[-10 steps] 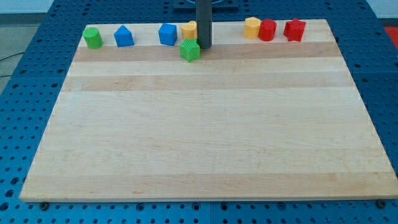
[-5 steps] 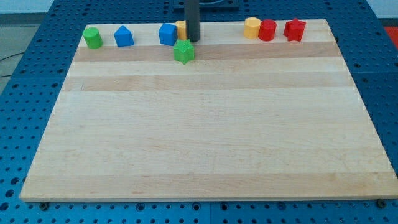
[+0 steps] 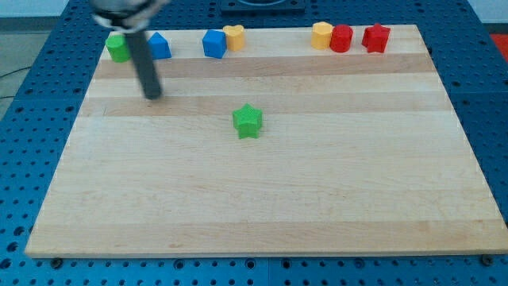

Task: Place green circle on left to green star

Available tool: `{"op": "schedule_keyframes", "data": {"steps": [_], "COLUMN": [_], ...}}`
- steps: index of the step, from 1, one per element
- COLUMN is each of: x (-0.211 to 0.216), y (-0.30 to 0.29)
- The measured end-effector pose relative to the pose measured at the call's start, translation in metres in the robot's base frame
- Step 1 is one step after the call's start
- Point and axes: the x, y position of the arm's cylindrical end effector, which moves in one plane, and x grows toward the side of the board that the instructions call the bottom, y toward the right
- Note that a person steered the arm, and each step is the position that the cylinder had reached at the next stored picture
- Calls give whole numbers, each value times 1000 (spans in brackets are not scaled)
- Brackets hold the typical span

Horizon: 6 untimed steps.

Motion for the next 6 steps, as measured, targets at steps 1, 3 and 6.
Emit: {"op": "schedule_keyframes", "data": {"steps": [1,3,6], "x": [-43,-96,-133], "y": [-51,-74,-47]}}
